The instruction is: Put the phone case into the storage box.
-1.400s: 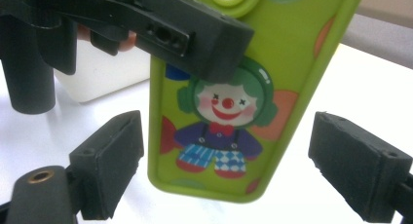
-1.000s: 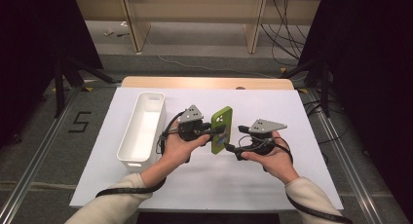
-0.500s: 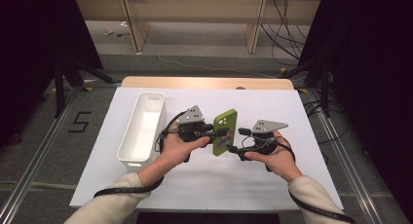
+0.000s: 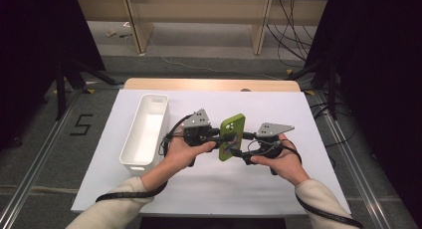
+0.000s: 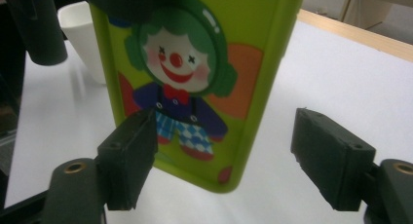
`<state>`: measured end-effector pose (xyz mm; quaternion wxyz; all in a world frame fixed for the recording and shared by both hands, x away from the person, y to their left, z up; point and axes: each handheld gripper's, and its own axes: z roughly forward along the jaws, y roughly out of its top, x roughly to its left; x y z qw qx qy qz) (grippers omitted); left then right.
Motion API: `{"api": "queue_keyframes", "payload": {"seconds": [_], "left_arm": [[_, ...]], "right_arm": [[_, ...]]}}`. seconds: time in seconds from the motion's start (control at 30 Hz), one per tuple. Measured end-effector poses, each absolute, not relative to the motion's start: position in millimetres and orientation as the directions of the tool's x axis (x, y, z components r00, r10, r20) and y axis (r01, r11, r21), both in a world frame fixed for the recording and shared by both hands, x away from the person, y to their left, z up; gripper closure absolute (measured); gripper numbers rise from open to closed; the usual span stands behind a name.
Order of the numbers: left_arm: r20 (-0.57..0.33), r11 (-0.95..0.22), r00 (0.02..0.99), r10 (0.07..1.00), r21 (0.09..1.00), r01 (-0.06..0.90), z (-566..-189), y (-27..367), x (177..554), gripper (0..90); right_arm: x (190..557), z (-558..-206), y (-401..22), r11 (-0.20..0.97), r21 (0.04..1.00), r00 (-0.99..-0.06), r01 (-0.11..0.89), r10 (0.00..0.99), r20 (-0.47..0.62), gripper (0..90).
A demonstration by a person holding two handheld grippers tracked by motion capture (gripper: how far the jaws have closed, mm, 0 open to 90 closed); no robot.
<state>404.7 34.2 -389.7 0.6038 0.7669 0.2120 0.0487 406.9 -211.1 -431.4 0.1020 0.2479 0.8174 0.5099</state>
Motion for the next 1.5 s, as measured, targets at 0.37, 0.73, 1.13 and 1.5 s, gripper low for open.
{"api": "queue_keyframes", "payload": {"seconds": [0.37, 0.73, 1.13, 1.5], "left_arm": [[-0.124, -0.193, 0.923, 0.364, 0.96, 0.205, -389.3, 32.9, 407.9, 77.9], [-0.147, -0.172, 0.907, 0.394, 0.958, 0.229, -389.0, 35.0, 405.3, 77.8], [-0.141, -0.135, 0.9, 0.413, 0.968, 0.213, -386.2, 40.8, 406.8, 77.4], [-0.143, -0.101, 0.896, 0.421, 0.974, 0.203, -382.9, 43.3, 408.1, 66.4]], "right_arm": [[406.8, -431.9, -210.0, 0.318, 0.897, -0.878, 0.306, 0.459, 0.137, 36.7], [408.3, -432.1, -213.4, 0.281, 0.899, -0.873, 0.336, 0.451, 0.186, 53.8], [410.0, -431.2, -219.9, 0.234, 0.894, -0.874, 0.382, 0.406, 0.267, 68.4], [409.5, -428.1, -222.2, 0.206, 0.9, -0.892, 0.385, 0.334, 0.305, 78.6]]}}
